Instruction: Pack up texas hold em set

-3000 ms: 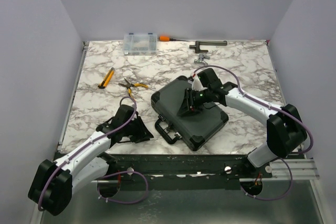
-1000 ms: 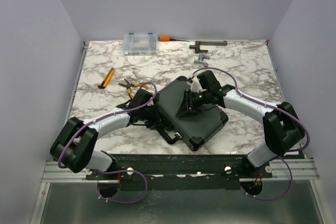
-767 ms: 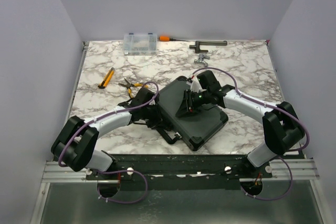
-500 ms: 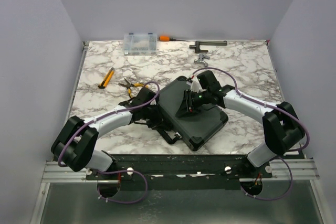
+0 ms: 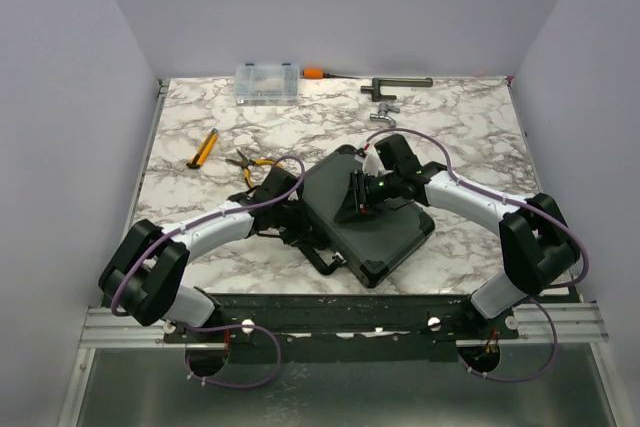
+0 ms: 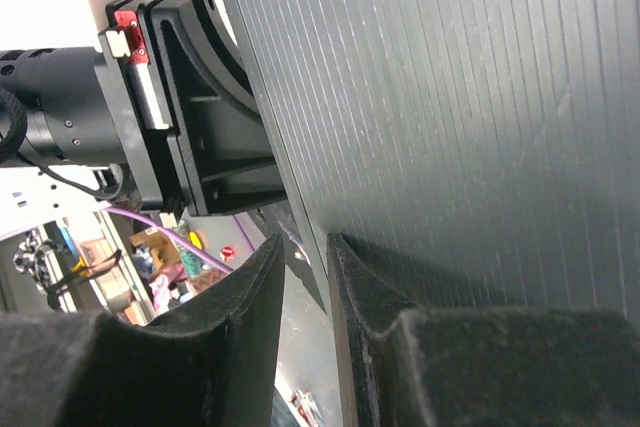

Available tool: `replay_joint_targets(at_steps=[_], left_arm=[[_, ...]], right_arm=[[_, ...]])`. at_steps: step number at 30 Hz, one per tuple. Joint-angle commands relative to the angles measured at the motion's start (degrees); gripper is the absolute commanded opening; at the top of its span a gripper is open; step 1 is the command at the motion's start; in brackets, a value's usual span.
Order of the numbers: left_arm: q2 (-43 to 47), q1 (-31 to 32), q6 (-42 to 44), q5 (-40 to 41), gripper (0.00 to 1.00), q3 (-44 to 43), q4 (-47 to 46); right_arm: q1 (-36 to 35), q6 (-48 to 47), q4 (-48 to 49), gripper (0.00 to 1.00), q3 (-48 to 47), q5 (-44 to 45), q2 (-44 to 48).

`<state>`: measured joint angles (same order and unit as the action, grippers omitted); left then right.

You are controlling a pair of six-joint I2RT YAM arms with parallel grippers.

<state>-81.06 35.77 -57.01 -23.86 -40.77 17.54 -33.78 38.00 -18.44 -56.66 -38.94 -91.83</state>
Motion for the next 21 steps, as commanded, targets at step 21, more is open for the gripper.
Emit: replay_joint_targets(at_steps=[21], left_arm=[[-6.03, 3.58, -1.26, 6.02, 0.00, -2.82, 6.01]], right_arm=[[-0.26, -3.62, -7.80, 0.29, 6.31, 13.48, -4.97]])
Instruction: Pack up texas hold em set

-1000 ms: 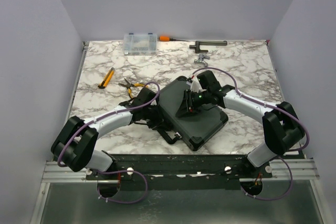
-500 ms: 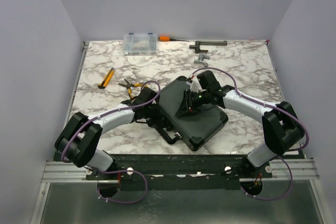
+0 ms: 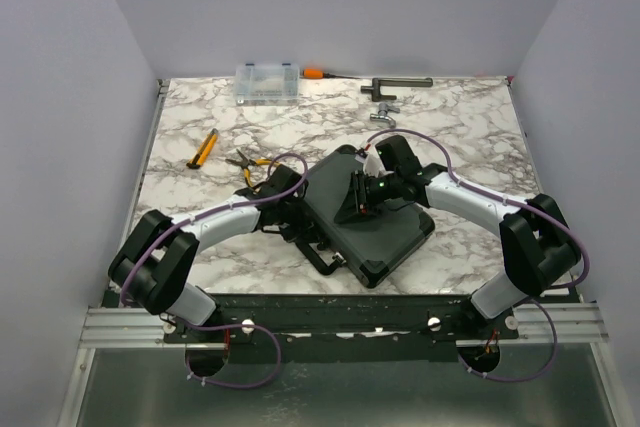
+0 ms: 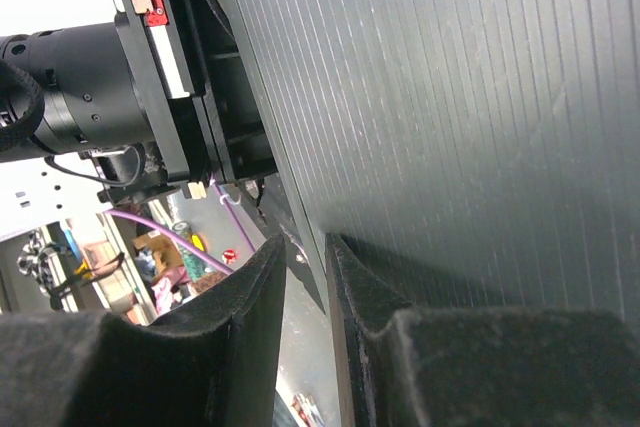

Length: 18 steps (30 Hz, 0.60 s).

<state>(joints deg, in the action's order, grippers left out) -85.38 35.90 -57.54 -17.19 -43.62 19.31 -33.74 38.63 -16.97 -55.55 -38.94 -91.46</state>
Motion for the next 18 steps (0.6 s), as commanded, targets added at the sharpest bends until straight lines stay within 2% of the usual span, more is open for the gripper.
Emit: replay_joint_targets(at_steps=[1, 9, 14, 18], left_arm=[[-1.20, 3.49, -0.82, 0.11, 0.00, -0.06, 5.13], [4.63, 3.77, -2.25, 4.16, 0.00, 0.82, 7.85], [8.84, 4.34, -3.37, 4.41, 0.00, 3.33, 5.06], [8.02, 4.79, -3.03, 3.28, 0.00, 3.88, 2.29]], right_arm=[[-0.34, -4.19, -9.33, 0.29, 5.23, 13.54, -5.39], [-0.32, -3.83, -9.20, 0.29, 5.18, 13.52, -5.51], [-0.32, -3.69, -9.21, 0.28, 4.71, 13.53, -5.82], [-0.36, -3.59, -9.13, 0.28, 4.37, 13.35, -6.13]])
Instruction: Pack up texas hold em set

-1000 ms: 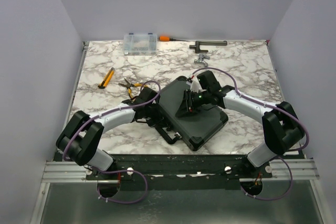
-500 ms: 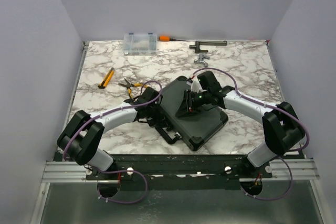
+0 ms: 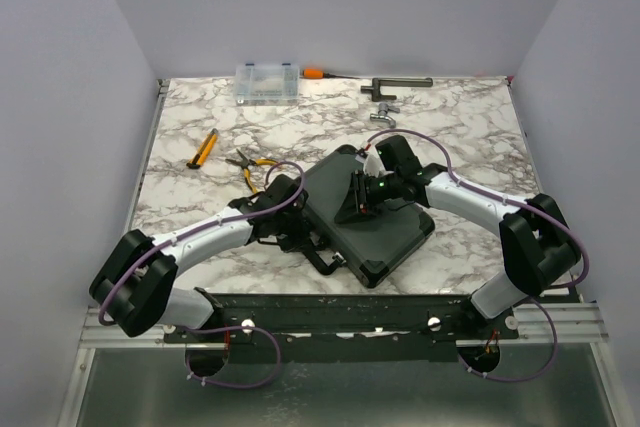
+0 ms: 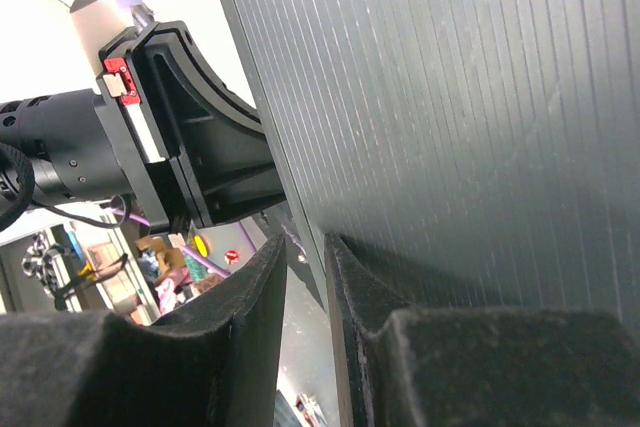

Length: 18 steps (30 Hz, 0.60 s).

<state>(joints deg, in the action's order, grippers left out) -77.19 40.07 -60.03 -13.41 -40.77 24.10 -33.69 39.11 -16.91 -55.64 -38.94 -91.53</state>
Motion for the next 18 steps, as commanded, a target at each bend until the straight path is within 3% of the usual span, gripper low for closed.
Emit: replay_joint_targets(at_steps=[1, 18], left_arm=[[-0.76, 0.77, -0.53, -0.71, 0.00, 0.90, -3.14], [-8.72, 1.54, -3.94, -0.48, 0.00, 2.76, -10.73]], right_arm=[[-0.33, -4.04, -9.08, 0.28, 4.40, 13.36, -6.11], [-0.30, -2.79, -8.17, 0.27, 6.05, 13.29, -5.56]])
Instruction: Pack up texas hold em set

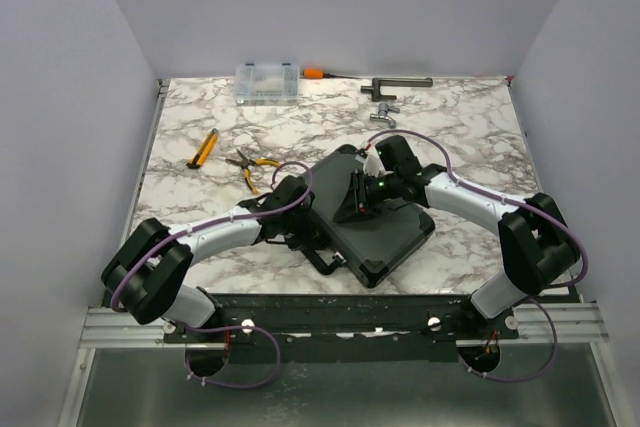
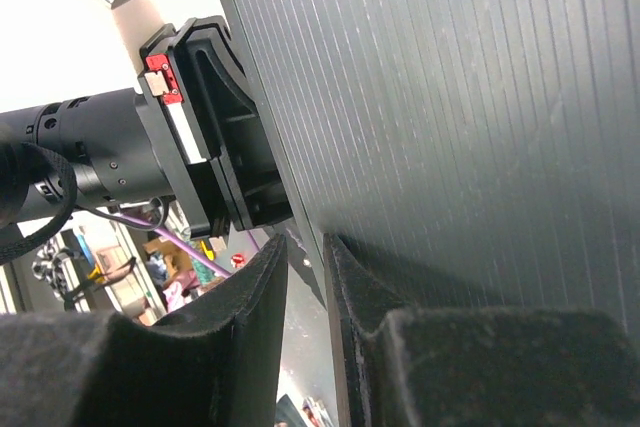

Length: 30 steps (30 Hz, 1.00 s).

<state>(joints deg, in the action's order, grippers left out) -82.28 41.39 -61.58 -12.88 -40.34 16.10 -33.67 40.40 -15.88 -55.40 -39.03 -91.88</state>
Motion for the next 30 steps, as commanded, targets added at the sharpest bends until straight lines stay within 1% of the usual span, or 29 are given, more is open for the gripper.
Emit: replay_joint_targets(at_steps=[1, 8, 11, 15, 19, 26, 28, 30], left_arm=[[-3.85, 0.21, -2.67, -0.71, 0.00, 2.48, -2.74], [-2.60, 0.38, -7.28, 1.54, 0.00, 7.28, -3.42], [-2.71, 0.84, -8.18, 2.14, 0.00, 8.68, -5.89], [-4.64, 2.17, -10.74, 2.99, 0.00, 9.93, -9.06], [-6.34, 2.35, -13.34, 4.08, 0.00, 12.13, -14.54], [-11.30, 2.63, -15.51, 5.21, 0.00, 10.48, -18.69], [-10.19, 2.95, -15.76, 6.10, 0.00, 10.88, -18.85], [-6.97, 3.18, -15.80, 7.36, 0.00, 12.43, -18.74]], right_arm=[[-0.39, -3.96, -9.09, 0.27, 6.02, 13.32, -5.23], [-0.40, -3.45, -9.13, 0.27, 7.03, 13.44, -4.98], [-0.43, -3.07, -8.92, 0.26, 7.67, 13.63, -4.80], [-0.43, -2.54, -8.91, 0.24, 8.33, 14.06, -4.79], [-0.39, -2.26, -9.52, 0.23, 8.22, 14.64, -4.76], [-0.43, -2.91, -12.08, 0.22, 6.59, 16.31, -4.71], [-0.43, -3.24, -12.98, 0.22, 5.92, 16.46, -4.58], [-0.38, -3.47, -13.62, 0.22, 5.52, 16.94, -3.80]])
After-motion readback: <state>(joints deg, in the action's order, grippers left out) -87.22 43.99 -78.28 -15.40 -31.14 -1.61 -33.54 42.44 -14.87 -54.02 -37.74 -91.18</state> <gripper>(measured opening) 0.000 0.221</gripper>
